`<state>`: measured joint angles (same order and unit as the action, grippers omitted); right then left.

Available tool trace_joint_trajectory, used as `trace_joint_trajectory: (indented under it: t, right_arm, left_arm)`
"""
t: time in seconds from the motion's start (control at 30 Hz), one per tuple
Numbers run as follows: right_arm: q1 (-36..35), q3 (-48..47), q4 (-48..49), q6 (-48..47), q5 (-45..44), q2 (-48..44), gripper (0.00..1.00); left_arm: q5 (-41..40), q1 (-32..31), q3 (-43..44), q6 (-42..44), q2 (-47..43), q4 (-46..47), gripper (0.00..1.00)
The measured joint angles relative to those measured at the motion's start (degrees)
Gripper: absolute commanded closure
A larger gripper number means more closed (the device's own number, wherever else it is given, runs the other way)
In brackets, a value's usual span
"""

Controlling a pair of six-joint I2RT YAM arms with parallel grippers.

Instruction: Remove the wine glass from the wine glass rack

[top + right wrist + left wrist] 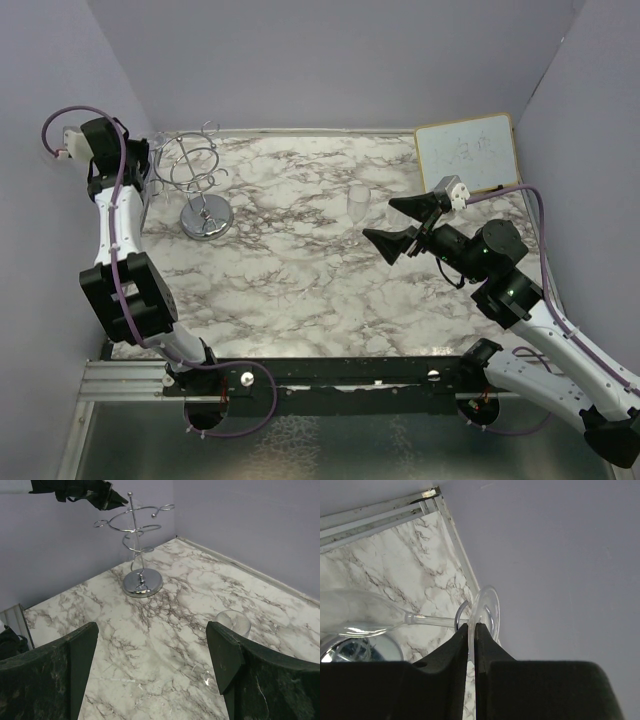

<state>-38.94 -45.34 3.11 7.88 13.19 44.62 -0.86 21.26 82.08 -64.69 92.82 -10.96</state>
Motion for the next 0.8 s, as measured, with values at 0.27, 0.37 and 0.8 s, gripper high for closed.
trace_joint_trajectory:
  t: [0.27,0.37,0.8]
  right_arm:
    - [0.0,0.0,0.0,0.0,0.0,0.0,0.10]
    - [0.0,0.0,0.0,0.0,0.0,-0.1,0.10]
    - [0.0,0.0,0.0,0.0,0.0,-0.4,0.10]
  left_arm:
    - [-0.3,0.0,-3.1,-2.8,-2.6,1.9,1.00]
    - [-0.4,0.0,-5.1,-4.6,-3.7,3.5,1.00]
    - [-1.7,0.0,-8.7,-9.5,-5.6,9.3,1.00]
